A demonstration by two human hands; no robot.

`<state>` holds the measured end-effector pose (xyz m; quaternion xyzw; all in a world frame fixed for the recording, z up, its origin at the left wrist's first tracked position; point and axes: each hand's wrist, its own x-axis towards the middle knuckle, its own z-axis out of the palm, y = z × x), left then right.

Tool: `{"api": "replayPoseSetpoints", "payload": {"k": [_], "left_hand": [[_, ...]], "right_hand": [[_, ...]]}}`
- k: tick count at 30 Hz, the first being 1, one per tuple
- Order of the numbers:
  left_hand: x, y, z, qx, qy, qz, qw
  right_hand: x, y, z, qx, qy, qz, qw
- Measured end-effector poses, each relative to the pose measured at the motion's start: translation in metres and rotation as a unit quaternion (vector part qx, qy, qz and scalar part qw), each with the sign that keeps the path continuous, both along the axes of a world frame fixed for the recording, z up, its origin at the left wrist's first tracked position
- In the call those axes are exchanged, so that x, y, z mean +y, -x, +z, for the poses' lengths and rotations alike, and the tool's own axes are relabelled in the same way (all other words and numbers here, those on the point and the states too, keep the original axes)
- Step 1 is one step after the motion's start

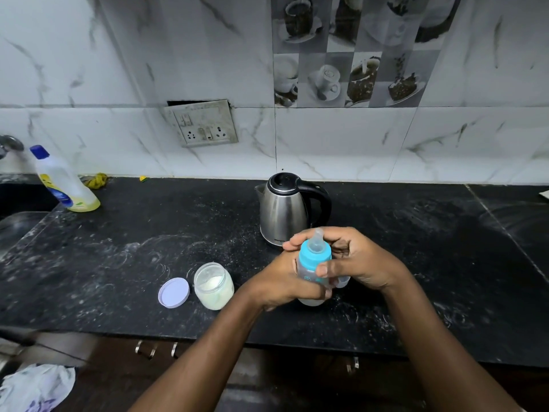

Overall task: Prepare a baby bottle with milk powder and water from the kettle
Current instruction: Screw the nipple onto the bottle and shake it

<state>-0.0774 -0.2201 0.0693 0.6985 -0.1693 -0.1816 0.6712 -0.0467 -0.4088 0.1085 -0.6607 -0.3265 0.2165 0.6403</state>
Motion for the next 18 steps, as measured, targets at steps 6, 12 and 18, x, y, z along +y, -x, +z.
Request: {"api": "replayPoseSetpoints", "payload": {"k": [6, 12, 18], "left_hand": [[-0.013, -0.002, 0.001, -0.039, 0.006, 0.091, 0.995], [-0.029, 0.003, -0.015, -0.059, -0.006, 0.154, 0.986], [-0.028, -0.007, -0.021, -0.073, -0.012, 0.183, 0.980]], "right_hand": [[-0.001, -0.001, -0.007, -0.016, -0.022, -0.075, 0.997], [-0.004, 0.003, -0.016, -0.044, 0.007, -0.121, 0.992], [-0.013, -0.004, -0.027, -0.051, -0.001, -0.080, 0.995]]}}
